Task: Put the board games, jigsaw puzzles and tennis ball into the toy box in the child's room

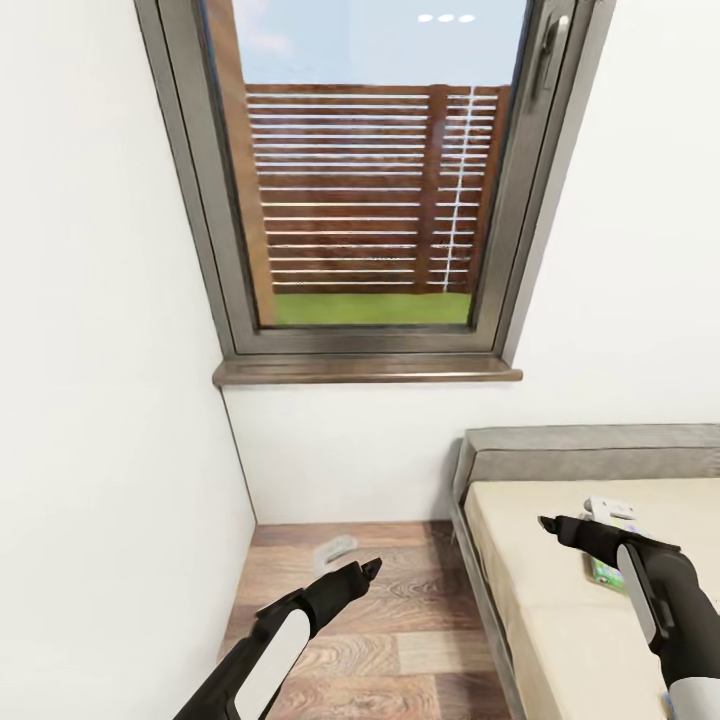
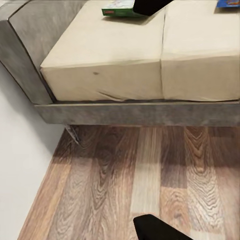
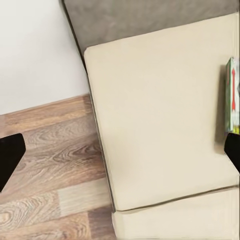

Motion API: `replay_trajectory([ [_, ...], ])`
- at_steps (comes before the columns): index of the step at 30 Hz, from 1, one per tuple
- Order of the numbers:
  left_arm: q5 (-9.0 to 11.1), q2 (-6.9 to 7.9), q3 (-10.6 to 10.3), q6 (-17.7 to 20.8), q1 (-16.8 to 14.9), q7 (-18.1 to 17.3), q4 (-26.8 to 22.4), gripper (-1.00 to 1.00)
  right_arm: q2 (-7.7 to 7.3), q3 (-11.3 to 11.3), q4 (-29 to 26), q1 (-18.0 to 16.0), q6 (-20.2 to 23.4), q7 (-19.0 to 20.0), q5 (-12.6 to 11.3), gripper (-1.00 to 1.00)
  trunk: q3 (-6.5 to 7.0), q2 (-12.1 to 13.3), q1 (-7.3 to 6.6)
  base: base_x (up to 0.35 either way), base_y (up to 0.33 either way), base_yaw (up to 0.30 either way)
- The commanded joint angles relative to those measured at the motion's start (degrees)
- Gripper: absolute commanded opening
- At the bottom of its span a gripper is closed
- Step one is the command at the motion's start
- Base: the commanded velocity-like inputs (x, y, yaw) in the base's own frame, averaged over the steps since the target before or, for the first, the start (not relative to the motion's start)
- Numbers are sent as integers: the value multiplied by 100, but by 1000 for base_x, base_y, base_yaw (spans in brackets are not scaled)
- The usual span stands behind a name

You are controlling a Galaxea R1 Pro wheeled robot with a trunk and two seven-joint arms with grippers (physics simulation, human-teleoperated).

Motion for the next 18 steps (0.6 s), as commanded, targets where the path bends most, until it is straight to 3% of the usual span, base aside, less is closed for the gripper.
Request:
replay_trajectory([
  [1,61,2,-8,14,-3,50,-11,100,3,-9,-5,-4,30,25,-1,100,-6,-3,0,10,0,-221],
  [18,61,2,-4,14,-3,43,-11,100,9,-12,-5,-4,31,25,-1,100,-6,-3,0,3,0,-255],
])
